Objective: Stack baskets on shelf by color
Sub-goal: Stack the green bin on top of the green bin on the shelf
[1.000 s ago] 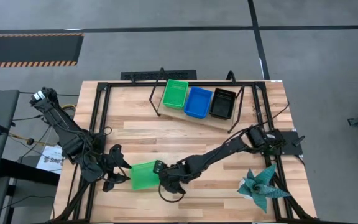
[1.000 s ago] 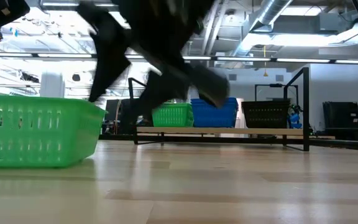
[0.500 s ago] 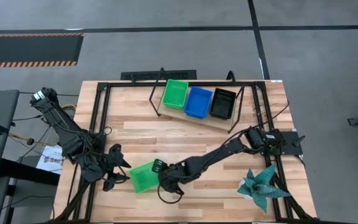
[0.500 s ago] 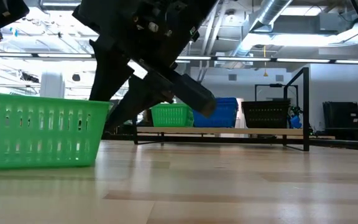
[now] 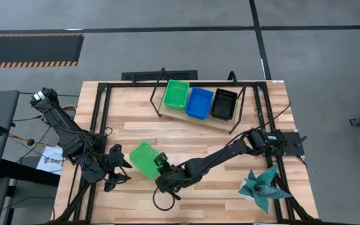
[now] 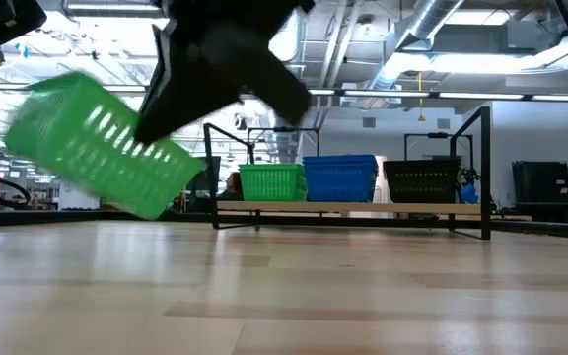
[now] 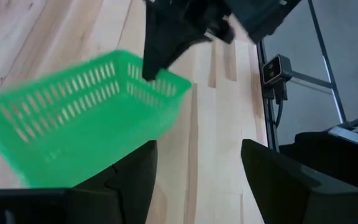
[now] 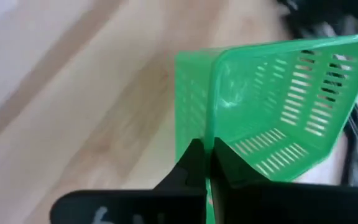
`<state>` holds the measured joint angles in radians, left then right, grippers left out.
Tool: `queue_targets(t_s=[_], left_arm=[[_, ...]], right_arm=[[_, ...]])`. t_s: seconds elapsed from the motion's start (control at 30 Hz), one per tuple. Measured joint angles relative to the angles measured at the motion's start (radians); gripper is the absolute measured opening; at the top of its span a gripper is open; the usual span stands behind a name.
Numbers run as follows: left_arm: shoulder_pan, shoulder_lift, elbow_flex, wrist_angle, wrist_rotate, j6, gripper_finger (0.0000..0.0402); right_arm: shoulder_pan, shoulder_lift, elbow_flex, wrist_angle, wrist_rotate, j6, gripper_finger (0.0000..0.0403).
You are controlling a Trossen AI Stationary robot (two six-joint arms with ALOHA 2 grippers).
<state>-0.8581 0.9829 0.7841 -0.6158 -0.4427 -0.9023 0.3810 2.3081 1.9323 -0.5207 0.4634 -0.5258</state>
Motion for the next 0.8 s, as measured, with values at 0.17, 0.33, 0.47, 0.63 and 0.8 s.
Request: queue_targets(t_s=[0.17,0.33,0.47,0.63,0.8], left_arm=[[0.0,0.0,0.0,0.0,-0.016,0.0,0.0221],[0.0,0.0,0.0,0.0,-0.02,0.0,0.0221],[0.0,0.0,-0.003,-0.007,-0.045,0.0,0.0221],[0.0,0.0,-0.003,-0.008,-0.044,0.001,0.0221],[0.0,0.0,-0.003,-0.009,-0.044,-0.009,0.0221]], right_arm=[[-0.042,-0.003,0.164,-0.232,0.118,0.181,0.0007],[-0.111,-0.002,0.304,-0.462,0.2,0.335,0.0005],[-0.183,-0.002,0.386,-0.596,0.249,0.473,0.0003],[-0.284,-0.003,0.423,-0.683,0.259,0.618,0.0002],[-0.382,-0.001,0.419,-0.755,0.236,0.661,0.0002]])
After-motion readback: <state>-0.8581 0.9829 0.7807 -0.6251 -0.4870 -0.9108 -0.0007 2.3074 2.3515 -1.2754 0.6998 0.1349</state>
